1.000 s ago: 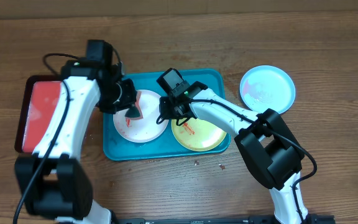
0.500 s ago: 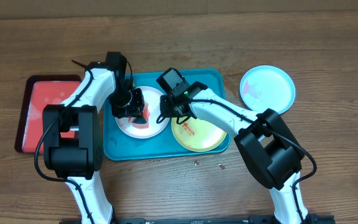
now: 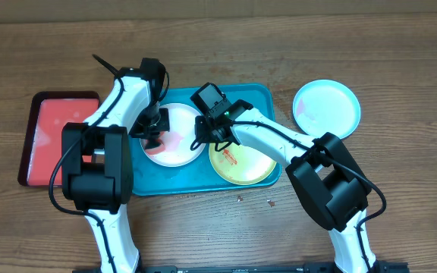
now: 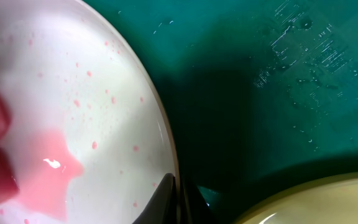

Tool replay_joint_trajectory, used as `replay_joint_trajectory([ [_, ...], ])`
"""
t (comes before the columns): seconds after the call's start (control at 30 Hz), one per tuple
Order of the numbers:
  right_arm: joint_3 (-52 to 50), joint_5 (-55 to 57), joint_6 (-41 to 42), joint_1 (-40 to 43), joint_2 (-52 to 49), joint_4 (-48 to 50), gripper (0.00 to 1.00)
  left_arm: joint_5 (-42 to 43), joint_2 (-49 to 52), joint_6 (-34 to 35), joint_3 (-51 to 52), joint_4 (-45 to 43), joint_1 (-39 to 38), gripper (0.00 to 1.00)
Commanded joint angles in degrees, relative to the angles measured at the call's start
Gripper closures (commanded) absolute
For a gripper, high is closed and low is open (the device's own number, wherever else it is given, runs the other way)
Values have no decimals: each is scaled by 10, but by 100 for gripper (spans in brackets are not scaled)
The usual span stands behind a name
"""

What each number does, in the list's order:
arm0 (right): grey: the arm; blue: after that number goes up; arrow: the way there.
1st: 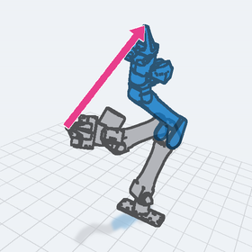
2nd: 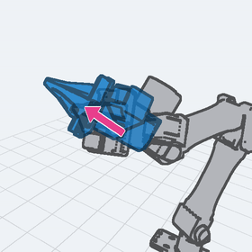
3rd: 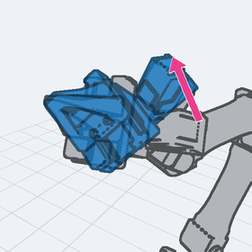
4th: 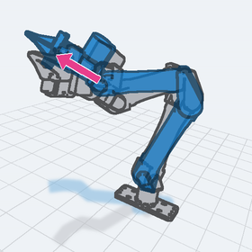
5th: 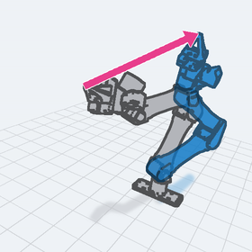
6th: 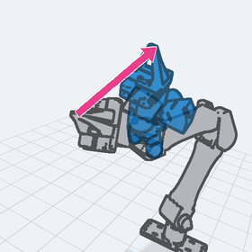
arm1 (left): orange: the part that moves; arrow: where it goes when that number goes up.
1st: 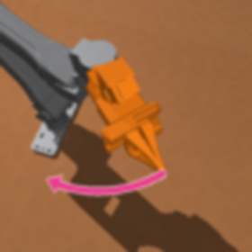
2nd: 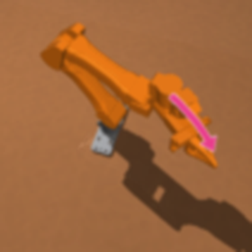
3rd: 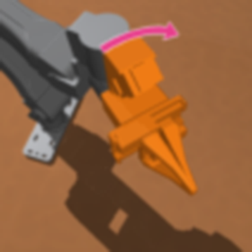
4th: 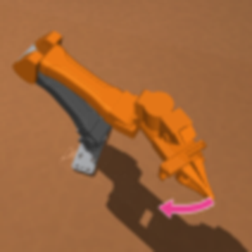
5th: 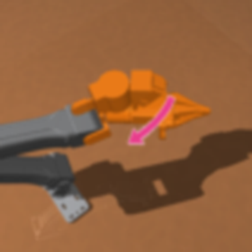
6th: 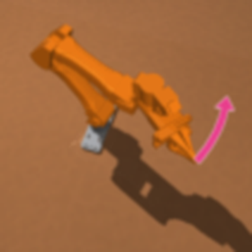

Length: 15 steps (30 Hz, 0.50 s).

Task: Clean dirty plates on tray and stack at the side
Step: 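Scrub the white plate with the left-held sponge while right holds it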

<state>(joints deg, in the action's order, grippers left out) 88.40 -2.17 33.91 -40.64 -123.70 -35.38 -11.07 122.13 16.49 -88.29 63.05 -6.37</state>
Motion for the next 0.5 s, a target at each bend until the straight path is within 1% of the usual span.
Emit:
replay_joint_trajectory([
  [0.0,1,10,-4,2,-6,-5,96,-112,33,37,-29,18,19,96],
  [0.03,1,10,-4,2,-6,-4,96,-87,33,36,-37,17,19,96],
  [0.1,1,10,-4,2,-6,-1,96,26,33,11,-40,-9,18,96],
  [0.13,1,10,-4,2,-6,1,96,69,33,-2,-39,-19,18,96],
  [0.17,1,10,-4,2,-6,2,96,149,33,-26,-33,-41,18,96],
  [0.23,1,10,-4,2,-6,4,96,263,34,-41,-22,-74,17,96],
  [0.3,1,10,-4,2,-6,4,96,329,34,-41,-5,-108,12,96],
  [0.33,1,10,-4,2,-6,4,96,344,34,-41,1,-119,10,96],
  [0.4,1,10,-4,2,-6,3,96,363,34,-41,16,-140,2,96],
  [0.47,1,10,-4,2,-6,3,96,363,34,-42,23,-142,-8,96],
])
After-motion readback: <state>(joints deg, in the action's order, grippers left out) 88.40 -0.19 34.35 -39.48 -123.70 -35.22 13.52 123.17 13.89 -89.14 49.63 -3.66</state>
